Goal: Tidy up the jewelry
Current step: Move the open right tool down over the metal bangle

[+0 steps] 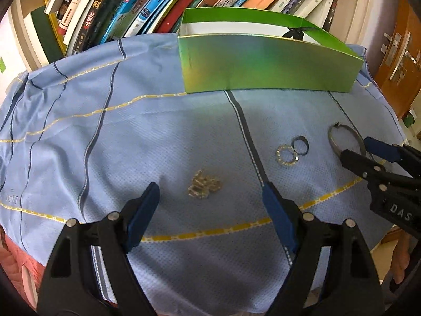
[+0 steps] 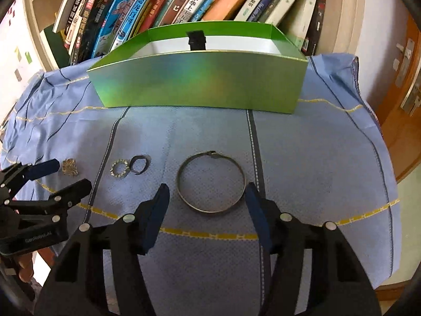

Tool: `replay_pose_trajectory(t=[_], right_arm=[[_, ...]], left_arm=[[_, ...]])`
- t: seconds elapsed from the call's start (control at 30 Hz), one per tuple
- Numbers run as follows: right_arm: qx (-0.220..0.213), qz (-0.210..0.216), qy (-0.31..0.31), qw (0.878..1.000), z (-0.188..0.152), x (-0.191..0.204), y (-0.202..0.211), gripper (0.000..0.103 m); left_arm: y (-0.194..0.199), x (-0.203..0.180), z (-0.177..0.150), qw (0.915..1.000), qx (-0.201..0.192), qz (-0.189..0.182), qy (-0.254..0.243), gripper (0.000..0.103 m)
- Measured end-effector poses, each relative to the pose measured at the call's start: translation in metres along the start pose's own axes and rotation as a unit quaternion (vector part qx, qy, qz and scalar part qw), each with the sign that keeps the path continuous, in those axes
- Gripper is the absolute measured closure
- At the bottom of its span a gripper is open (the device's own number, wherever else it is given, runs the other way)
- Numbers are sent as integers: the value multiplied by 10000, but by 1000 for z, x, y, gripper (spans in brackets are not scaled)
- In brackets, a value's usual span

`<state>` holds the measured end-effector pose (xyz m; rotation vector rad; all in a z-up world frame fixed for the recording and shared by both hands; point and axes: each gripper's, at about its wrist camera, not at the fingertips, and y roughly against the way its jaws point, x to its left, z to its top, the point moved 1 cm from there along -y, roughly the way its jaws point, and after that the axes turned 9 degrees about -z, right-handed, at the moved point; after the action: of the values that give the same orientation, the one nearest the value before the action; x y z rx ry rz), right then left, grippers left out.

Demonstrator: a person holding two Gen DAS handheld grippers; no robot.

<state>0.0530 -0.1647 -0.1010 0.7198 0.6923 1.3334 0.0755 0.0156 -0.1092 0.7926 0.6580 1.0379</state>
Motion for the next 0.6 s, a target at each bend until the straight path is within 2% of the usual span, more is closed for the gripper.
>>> replay_pose_trajectory(t=[0.07, 0.27, 0.43, 0.6], right_arm=[[-11, 21, 80, 10000, 1, 2, 1, 50], [19, -24, 241, 9997, 3, 9, 0, 50], [62, -28, 139, 9999, -5, -3, 7, 50], [-14, -163, -230, 9996, 2, -20, 7, 50]], left_arm=[[-1, 0, 0, 10000, 23, 0, -4, 23], [-2, -2, 0, 10000, 25, -33, 4, 23], [1, -1, -1, 10000, -6, -32, 9, 23], [3, -2, 0, 10000, -30, -28, 15, 21]])
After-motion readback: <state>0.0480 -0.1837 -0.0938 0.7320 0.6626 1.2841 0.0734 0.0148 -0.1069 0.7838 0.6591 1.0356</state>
